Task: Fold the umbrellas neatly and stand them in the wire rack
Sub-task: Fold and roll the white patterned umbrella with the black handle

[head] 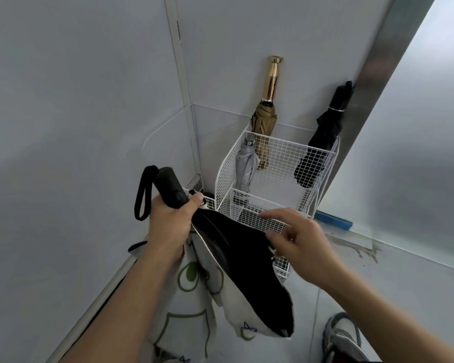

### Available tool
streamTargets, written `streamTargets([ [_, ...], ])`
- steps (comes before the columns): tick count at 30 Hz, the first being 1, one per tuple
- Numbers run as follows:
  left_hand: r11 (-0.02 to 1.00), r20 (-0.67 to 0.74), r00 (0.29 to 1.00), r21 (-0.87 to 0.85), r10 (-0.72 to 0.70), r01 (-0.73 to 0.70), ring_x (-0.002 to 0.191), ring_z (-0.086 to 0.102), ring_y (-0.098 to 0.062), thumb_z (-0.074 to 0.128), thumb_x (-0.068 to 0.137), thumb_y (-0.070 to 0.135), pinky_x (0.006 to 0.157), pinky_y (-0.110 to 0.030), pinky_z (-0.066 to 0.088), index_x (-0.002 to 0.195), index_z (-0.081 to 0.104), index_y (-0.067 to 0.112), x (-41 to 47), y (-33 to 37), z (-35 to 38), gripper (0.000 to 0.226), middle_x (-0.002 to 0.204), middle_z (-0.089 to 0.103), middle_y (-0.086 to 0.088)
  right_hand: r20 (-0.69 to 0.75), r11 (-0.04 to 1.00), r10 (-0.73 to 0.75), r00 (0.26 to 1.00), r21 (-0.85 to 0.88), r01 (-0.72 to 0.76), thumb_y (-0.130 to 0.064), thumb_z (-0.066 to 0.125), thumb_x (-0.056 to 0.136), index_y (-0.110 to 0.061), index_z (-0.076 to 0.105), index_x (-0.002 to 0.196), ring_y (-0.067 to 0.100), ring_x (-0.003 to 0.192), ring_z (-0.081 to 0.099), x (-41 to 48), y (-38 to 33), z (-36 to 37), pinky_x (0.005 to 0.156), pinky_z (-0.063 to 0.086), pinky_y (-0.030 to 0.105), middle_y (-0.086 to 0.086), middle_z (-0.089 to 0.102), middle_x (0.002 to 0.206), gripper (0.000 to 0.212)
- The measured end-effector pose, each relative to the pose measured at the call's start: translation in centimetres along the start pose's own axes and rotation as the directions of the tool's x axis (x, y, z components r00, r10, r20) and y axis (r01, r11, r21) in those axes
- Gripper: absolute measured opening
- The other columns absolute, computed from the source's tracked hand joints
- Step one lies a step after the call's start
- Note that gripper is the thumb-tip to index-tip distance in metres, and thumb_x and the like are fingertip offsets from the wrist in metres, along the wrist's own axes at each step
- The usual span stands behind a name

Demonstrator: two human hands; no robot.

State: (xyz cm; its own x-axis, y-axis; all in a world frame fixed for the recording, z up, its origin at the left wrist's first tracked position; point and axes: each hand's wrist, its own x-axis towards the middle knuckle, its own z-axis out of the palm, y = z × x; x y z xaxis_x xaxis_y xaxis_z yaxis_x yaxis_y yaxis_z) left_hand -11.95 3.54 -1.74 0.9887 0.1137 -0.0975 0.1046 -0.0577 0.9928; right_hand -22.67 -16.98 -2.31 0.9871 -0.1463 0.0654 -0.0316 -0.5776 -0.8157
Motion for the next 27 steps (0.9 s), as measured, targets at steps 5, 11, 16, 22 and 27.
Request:
streamTargets([
  [5, 0.999, 0.094, 0.995, 0.031, 0.033, -0.036, 0.078, 0.067, -0.038, 0.081, 0.080, 0.016, 0.083, -0.055, 0.055, 0.061, 0.060, 0.019, -1.2, 0.2, 0.7, 0.028, 0.069, 0.062, -0.009, 0.155, 0.839, 0.254, 0.955, -0.527, -0.138, -0.065, 0.071, 0.075, -0.042, 0.062, 0.117, 0.007, 0.108, 0.055, 1.2, 0.4, -0.2, 0.087, 0.050, 0.036, -0.022, 0.054, 0.118, 0.049],
  [11, 0.967, 0.218, 0.973, 0.224, 0.073, -0.123, 0.080, 0.061, -0.024, 0.079, 0.080, 0.027, 0.082, -0.046, 0.053, 0.077, 0.050, 0.019, -1.0, -0.8, 0.6, 0.030, 0.072, 0.058, 0.005, -0.306, 0.898, 0.263, 0.915, -0.270, -0.349, -0.023, 0.070, 0.084, -0.029, 0.067, 0.081, 0.016, 0.082, 0.065, 2.3, 1.9, -2.3, 0.068, 0.045, 0.028, -0.011, 0.068, 0.080, 0.008],
  [16, 0.974, 0.099, 0.993, 0.207, 0.069, -0.089, 0.079, 0.064, -0.025, 0.078, 0.082, 0.020, 0.083, -0.049, 0.054, 0.078, 0.051, 0.019, -0.3, -1.1, 0.4, 0.027, 0.073, 0.058, 0.002, -0.279, 0.968, 0.252, 0.927, 0.061, -0.244, -0.018, 0.077, 0.083, -0.024, 0.069, 0.087, 0.012, 0.083, 0.068, 2.0, 2.0, -2.2, 0.066, 0.048, 0.021, -0.008, 0.071, 0.085, 0.011],
  [22, 0.998, -0.086, 0.995, -0.021, -0.058, 0.057, 0.074, 0.063, -0.028, 0.080, 0.079, 0.014, 0.086, -0.054, 0.055, 0.071, 0.051, 0.015, 0.5, -0.8, 0.0, 0.030, 0.072, 0.058, -0.008, -0.352, 0.966, 0.258, 0.900, 0.110, -0.234, -0.021, 0.071, 0.088, -0.018, 0.067, 0.082, 0.017, 0.076, 0.064, 1.5, 1.8, -2.6, 0.071, 0.052, 0.033, 0.000, 0.069, 0.078, 0.008],
  [27, 0.978, -0.125, 0.982, -0.170, -0.140, 0.118, 0.077, 0.065, -0.028, 0.079, 0.081, 0.012, 0.087, -0.052, 0.057, 0.077, 0.052, 0.012, 0.6, -0.5, 0.0, 0.027, 0.077, 0.059, -0.010, 0.234, 0.798, 0.316, 0.920, 0.459, -0.391, -0.010, 0.065, 0.092, 0.001, 0.069, 0.090, 0.013, 0.063, 0.064, 0.8, 0.8, -1.8, 0.058, 0.052, 0.025, 0.006, 0.068, 0.069, 0.012],
])
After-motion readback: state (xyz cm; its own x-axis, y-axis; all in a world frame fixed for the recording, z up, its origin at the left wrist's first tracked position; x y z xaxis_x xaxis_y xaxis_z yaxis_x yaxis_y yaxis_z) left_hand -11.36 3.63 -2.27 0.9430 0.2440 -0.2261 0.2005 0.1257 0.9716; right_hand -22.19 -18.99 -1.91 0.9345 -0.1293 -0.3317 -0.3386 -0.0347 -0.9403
